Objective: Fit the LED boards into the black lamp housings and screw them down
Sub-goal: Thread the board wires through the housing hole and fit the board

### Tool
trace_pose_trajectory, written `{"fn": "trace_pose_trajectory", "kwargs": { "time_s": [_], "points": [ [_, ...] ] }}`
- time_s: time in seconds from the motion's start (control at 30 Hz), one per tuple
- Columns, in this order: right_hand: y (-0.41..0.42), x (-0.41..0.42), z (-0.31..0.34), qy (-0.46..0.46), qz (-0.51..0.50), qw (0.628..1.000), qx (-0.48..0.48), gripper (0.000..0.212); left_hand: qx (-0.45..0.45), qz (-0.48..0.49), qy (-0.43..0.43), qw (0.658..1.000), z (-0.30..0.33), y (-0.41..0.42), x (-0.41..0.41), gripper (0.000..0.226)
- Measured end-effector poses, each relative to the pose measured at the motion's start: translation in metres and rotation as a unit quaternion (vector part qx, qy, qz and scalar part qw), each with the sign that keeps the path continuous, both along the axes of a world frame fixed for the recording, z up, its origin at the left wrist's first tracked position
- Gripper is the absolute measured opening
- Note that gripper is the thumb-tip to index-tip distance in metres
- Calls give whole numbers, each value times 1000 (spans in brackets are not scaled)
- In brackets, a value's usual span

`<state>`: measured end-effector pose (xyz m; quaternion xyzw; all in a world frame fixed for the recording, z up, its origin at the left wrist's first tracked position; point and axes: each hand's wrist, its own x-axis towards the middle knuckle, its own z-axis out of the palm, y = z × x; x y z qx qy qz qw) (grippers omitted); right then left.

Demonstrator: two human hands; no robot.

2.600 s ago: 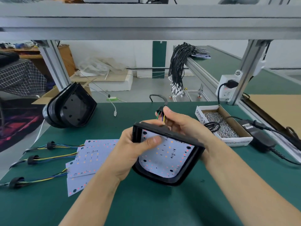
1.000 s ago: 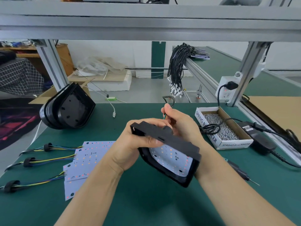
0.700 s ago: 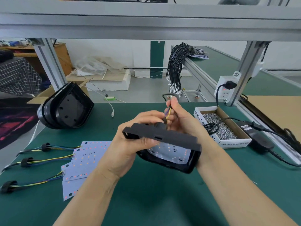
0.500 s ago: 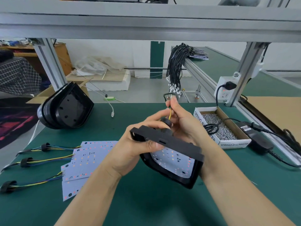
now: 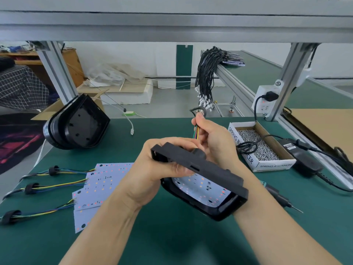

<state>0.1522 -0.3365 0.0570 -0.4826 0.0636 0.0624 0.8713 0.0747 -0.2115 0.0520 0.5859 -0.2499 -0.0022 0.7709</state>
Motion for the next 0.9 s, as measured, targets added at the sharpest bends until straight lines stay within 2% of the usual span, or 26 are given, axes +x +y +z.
{"fn": "trace_pose_trajectory", "kwargs": {
  "time_s": [0.17,0.27,0.33,0.4,0.5,0.6,0.67,0.8,0.9],
  "points": [
    [-5,4,-6,-17,24,999,12,26,48,53,-4,997,-8,3,2,29],
    [-24,-2,-7,-36,162,984,-56,42,78,90,-36,992,-17,6,1,33],
    [-37,-12,-5,-61,298,941,-150,55,88,111,-49,989,-23,7,-1,38],
    [-46,-20,-3,-57,367,915,-160,52,83,112,-46,989,-24,5,-3,42],
    [-50,-25,2,-52,368,920,-128,30,108,131,-81,982,-23,0,-4,44],
    [-52,-24,7,-43,338,937,-82,13,82,131,-70,985,-24,-1,-3,40],
    [-54,-21,9,-52,318,944,-70,13,79,148,-58,984,-24,0,-4,36],
    [-63,-20,7,-56,313,946,-62,15,107,148,-106,977,-22,0,-4,36],
    [-69,-21,9,-79,322,941,-63,16,108,141,-110,978,-22,-1,-4,28]
  ]
}}
